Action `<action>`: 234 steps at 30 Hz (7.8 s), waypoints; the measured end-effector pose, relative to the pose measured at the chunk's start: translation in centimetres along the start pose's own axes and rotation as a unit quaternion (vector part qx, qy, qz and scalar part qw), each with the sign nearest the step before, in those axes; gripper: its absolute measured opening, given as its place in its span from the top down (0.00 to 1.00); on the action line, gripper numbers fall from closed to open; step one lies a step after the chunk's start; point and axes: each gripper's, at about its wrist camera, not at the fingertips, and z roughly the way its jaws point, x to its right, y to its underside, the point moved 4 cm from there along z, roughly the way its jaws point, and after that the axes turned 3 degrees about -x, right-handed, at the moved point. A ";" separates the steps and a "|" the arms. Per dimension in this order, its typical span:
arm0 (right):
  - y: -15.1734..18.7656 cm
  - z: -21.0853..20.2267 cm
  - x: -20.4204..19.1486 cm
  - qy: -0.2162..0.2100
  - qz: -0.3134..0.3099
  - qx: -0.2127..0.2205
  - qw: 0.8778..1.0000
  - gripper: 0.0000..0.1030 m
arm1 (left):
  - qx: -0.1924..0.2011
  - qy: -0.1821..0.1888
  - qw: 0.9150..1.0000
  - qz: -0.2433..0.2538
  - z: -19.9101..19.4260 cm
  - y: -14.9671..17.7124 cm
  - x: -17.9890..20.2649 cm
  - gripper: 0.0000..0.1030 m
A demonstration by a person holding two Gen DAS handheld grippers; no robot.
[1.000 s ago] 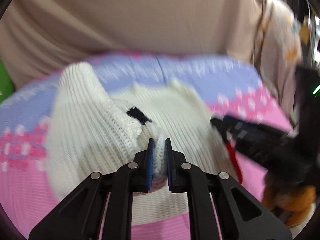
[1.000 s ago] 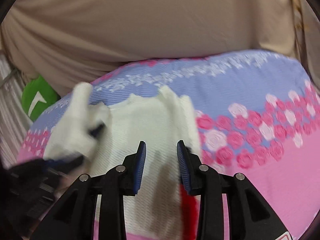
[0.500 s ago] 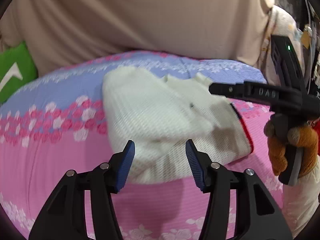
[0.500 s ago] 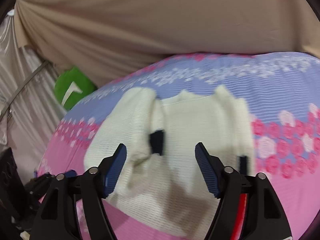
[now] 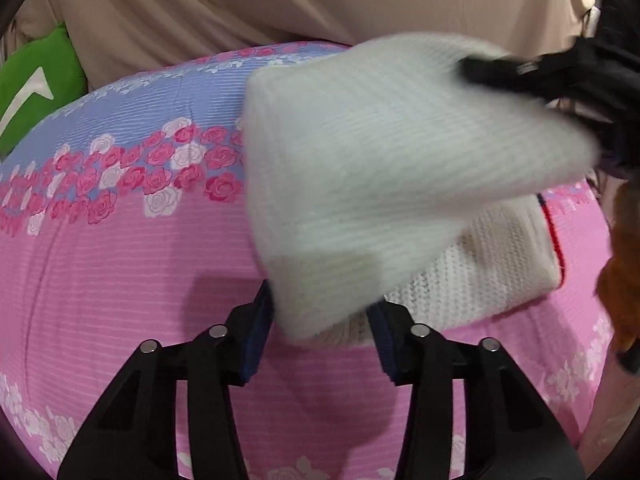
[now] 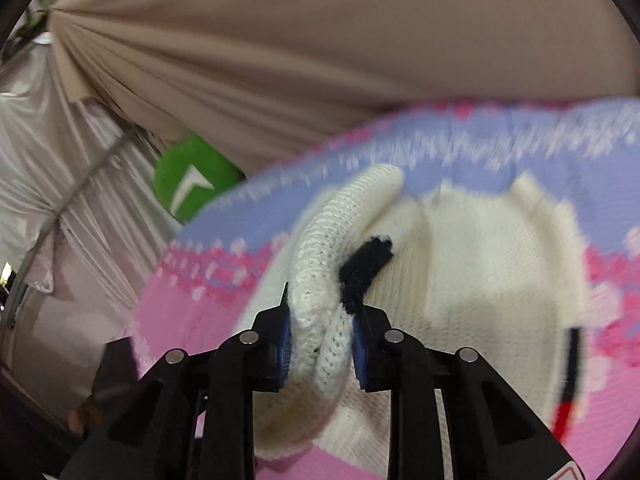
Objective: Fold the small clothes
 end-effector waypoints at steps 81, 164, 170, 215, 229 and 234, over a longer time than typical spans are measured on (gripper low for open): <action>7.1 -5.1 12.3 0.108 0.135 -0.015 0.985 0.35 | -0.002 0.081 0.997 -0.021 2.6 -7.0 3.0 0.09; 15.4 8.2 -9.2 0.262 -0.041 0.012 0.964 0.33 | 0.111 -0.190 0.974 -0.055 -3.9 6.1 -11.2 0.05; 15.4 8.4 -9.3 0.260 -0.044 0.009 0.965 0.33 | 0.106 -0.196 0.974 -0.036 -3.6 6.1 -10.2 0.05; 15.8 9.0 -10.0 0.288 -0.050 0.001 0.956 0.32 | 0.102 -0.213 0.971 -0.037 -3.2 6.1 -10.3 0.07; 15.8 9.0 -10.0 0.293 -0.049 0.000 0.955 0.32 | 0.100 -0.215 0.971 -0.033 -3.1 6.1 -10.2 0.08; 15.8 9.0 -9.9 0.295 -0.044 0.001 0.954 0.32 | 0.098 -0.214 0.971 -0.033 -3.1 6.1 -10.2 0.08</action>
